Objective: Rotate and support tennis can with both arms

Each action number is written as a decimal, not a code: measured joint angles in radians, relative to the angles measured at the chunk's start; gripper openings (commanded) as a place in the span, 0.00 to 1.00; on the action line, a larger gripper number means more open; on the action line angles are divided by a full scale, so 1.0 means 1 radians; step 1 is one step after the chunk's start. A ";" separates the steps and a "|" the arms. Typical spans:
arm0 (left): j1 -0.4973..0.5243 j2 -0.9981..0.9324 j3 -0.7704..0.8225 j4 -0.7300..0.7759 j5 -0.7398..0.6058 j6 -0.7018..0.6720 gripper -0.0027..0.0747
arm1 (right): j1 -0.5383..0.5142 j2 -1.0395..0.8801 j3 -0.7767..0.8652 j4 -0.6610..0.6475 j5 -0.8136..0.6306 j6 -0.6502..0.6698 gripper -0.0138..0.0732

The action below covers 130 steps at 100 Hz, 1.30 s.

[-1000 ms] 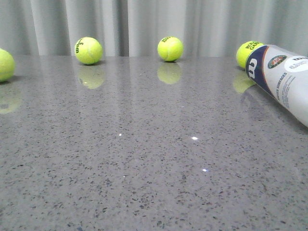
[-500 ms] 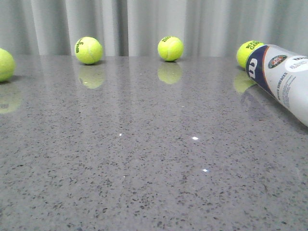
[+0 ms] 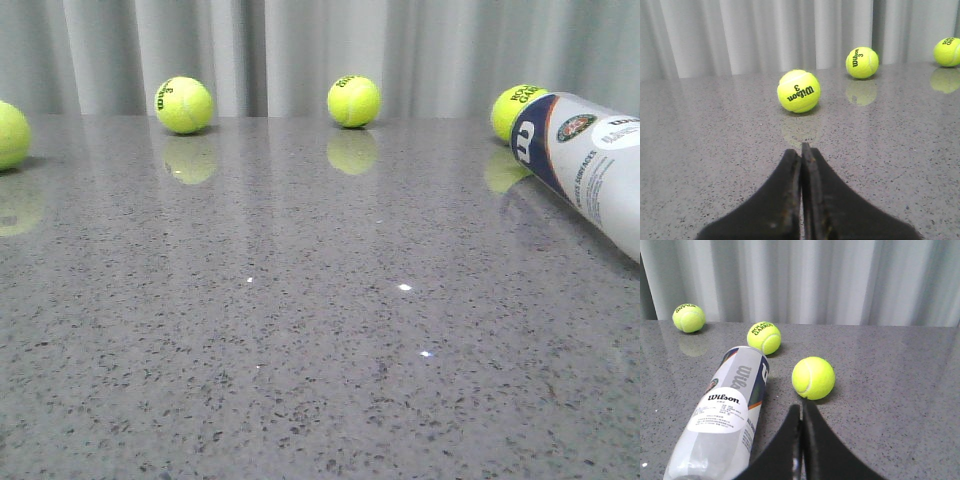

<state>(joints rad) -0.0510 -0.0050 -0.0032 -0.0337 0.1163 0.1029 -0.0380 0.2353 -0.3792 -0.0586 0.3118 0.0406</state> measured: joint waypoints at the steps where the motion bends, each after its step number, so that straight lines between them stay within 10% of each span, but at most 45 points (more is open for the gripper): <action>1: 0.000 0.000 0.000 0.000 0.000 0.000 0.01 | 0.000 0.011 -0.007 0.000 0.002 0.000 0.08; 31: 0.000 0.000 0.000 0.000 0.000 0.000 0.01 | 0.000 0.227 -0.131 0.000 0.062 0.002 0.14; 65: 0.000 0.000 0.000 0.000 0.000 0.000 0.01 | 0.042 0.462 -0.338 0.030 0.222 0.002 0.92; 130: 0.000 0.000 0.000 0.000 0.000 0.000 0.01 | 0.196 0.999 -0.736 0.101 0.636 0.088 0.92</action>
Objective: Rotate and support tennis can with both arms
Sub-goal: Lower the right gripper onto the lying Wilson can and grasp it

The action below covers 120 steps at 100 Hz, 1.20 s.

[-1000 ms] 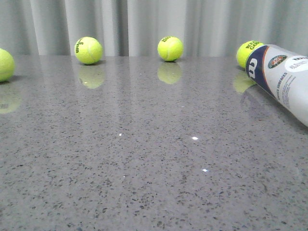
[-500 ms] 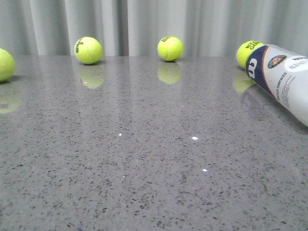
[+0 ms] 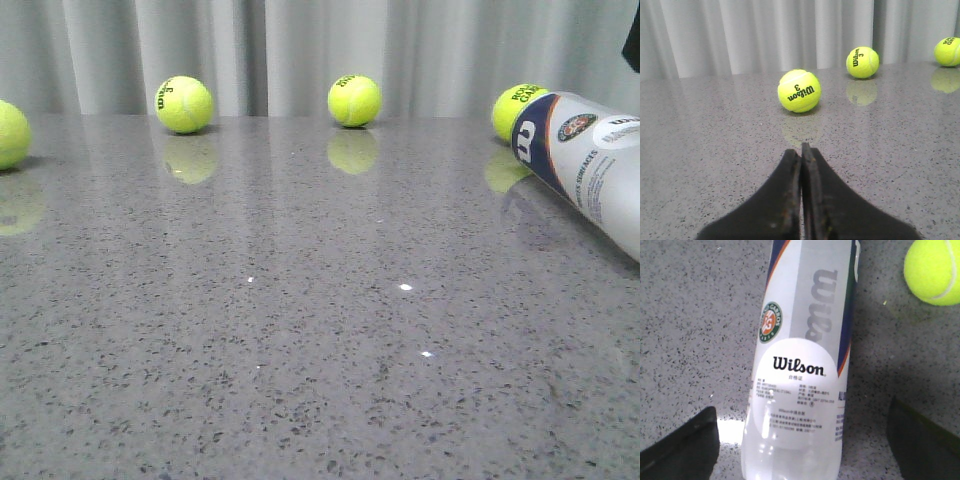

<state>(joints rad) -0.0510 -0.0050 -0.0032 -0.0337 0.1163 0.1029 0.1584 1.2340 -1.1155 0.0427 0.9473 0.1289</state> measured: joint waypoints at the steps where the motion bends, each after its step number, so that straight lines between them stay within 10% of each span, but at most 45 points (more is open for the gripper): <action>1: 0.000 0.000 0.000 0.000 0.000 0.000 0.01 | 0.000 0.010 -0.001 0.000 0.000 0.003 0.92; 50: 0.000 0.000 0.000 0.000 0.000 0.000 0.01 | 0.000 0.276 -0.053 0.033 -0.040 0.015 0.90; 78: 0.000 0.000 0.000 0.000 0.000 0.000 0.01 | 0.000 0.301 -0.055 0.035 -0.047 0.015 0.54; 120: 0.000 0.000 0.000 0.000 0.000 0.000 0.01 | 0.080 0.301 -0.224 -0.017 0.084 -0.022 0.53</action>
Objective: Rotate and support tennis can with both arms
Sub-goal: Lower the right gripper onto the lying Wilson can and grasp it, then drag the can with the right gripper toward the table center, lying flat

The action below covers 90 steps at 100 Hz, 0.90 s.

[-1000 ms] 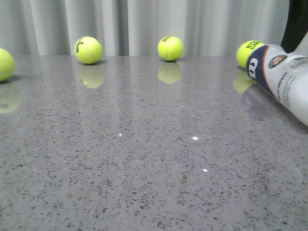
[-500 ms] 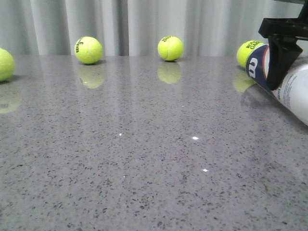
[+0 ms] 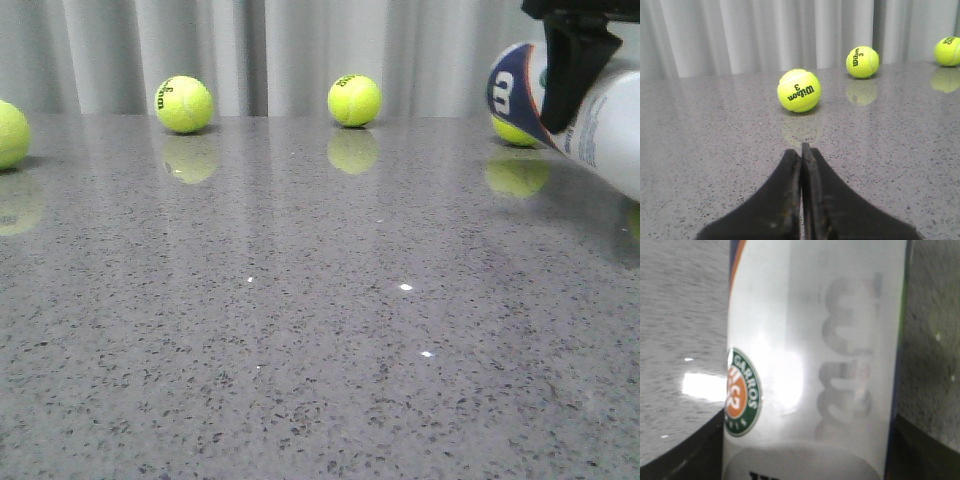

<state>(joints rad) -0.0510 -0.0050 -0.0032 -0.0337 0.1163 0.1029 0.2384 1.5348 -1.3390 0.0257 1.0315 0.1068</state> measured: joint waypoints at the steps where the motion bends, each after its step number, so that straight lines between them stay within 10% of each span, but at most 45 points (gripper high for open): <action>1: 0.000 0.000 0.000 0.000 0.000 0.000 0.01 | 0.004 0.002 -0.012 0.000 0.003 -0.008 0.53; 90: 0.000 0.000 0.000 0.000 0.000 0.000 0.01 | 0.384 0.187 -0.178 0.011 0.037 -1.146 0.55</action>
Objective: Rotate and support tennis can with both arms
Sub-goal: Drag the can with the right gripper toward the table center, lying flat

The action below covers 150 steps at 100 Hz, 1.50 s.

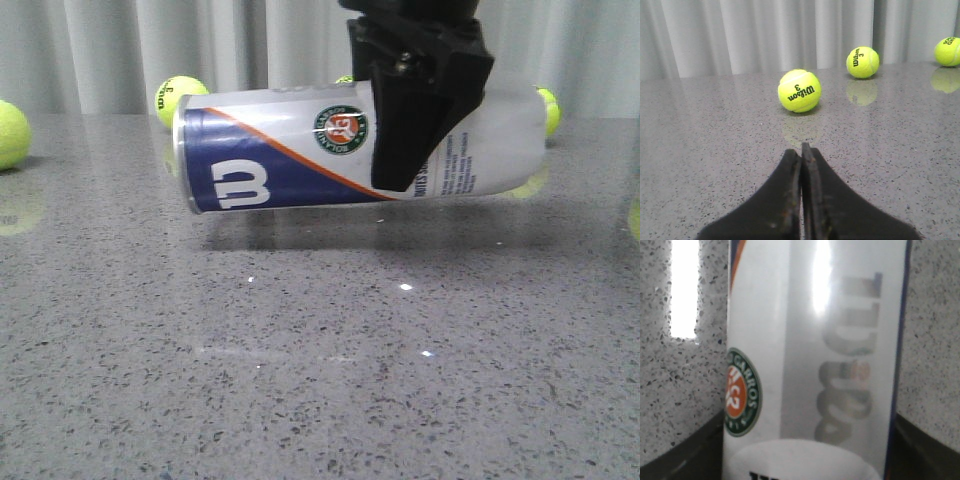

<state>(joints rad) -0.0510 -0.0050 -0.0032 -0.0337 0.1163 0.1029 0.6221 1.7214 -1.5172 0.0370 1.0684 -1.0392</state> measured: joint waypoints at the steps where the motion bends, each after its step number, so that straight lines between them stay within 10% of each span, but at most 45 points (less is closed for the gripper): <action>1: 0.000 0.000 0.000 0.000 0.000 0.000 0.01 | 0.000 0.004 0.000 0.000 -0.002 -0.002 0.55; 46: 0.000 0.000 0.000 0.000 0.000 0.000 0.01 | 0.000 0.061 0.000 0.042 -0.049 -0.022 0.55; 65: 0.000 0.000 0.000 0.000 0.000 0.000 0.01 | 0.000 0.067 0.000 0.045 -0.058 0.000 0.93; 150: 0.000 0.000 0.000 0.000 0.000 0.000 0.01 | 0.000 -0.043 0.000 0.041 -0.104 0.056 0.88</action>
<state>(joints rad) -0.0510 -0.0050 -0.0032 -0.0337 0.1163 0.1029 0.6224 1.6783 -1.5172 0.0783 0.9644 -0.9833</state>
